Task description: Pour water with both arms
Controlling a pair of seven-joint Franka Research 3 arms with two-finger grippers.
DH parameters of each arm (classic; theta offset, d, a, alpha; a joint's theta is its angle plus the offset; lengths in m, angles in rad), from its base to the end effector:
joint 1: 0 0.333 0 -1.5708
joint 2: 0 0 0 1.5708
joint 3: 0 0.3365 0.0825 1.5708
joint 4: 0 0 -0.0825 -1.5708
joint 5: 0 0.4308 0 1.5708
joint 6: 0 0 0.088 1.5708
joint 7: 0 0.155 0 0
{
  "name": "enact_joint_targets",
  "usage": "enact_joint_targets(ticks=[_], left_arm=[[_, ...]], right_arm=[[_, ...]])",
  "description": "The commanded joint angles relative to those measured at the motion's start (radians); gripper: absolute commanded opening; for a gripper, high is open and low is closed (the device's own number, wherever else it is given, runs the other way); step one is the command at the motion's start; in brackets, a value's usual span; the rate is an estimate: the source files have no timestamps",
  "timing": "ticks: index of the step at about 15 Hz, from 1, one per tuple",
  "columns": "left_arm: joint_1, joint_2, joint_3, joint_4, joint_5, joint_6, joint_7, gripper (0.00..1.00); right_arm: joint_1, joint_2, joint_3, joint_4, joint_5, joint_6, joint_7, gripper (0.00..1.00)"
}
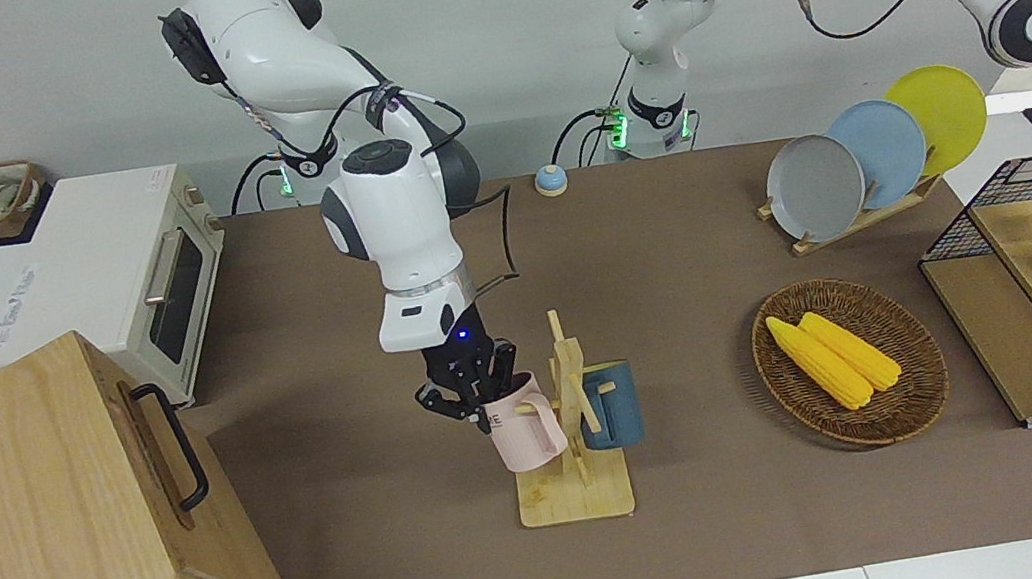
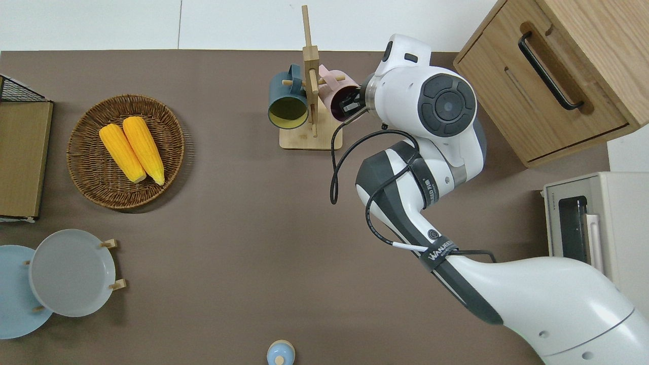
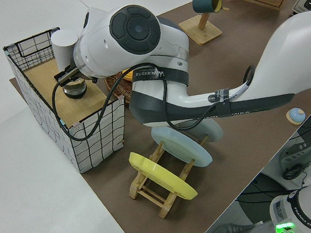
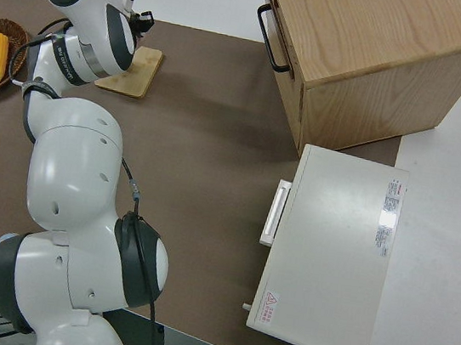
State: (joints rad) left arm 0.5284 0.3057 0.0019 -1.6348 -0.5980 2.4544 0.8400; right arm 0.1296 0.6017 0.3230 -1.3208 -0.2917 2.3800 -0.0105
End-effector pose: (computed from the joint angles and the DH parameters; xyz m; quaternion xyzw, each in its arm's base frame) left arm 0.6696 0.3727 0.4635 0.9399 0.0280 0.3389 0.0308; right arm 0.7823 0.3005 0.4113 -0.9362 -0.2521 -0.2445 0.0121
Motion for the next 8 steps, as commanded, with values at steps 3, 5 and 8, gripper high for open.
enact_joint_targets(ticks=[3, 5, 8], left_arm=[[-0.007, -0.008, 0.009, 0.171, 0.160, -0.187, -0.215, 0.00], [-0.007, -0.011, 0.007, 0.220, 0.219, -0.253, -0.287, 0.00], [-0.008, -0.045, 0.004, 0.228, 0.236, -0.282, -0.318, 0.00]], right_arm=[[-0.034, -0.010, 0.019, 0.017, -0.032, -0.064, -0.097, 0.000], [-0.039, -0.022, 0.018, 0.015, -0.030, -0.068, -0.100, 0.000], [-0.059, -0.033, 0.019, 0.015, -0.027, -0.100, -0.144, 0.000]])
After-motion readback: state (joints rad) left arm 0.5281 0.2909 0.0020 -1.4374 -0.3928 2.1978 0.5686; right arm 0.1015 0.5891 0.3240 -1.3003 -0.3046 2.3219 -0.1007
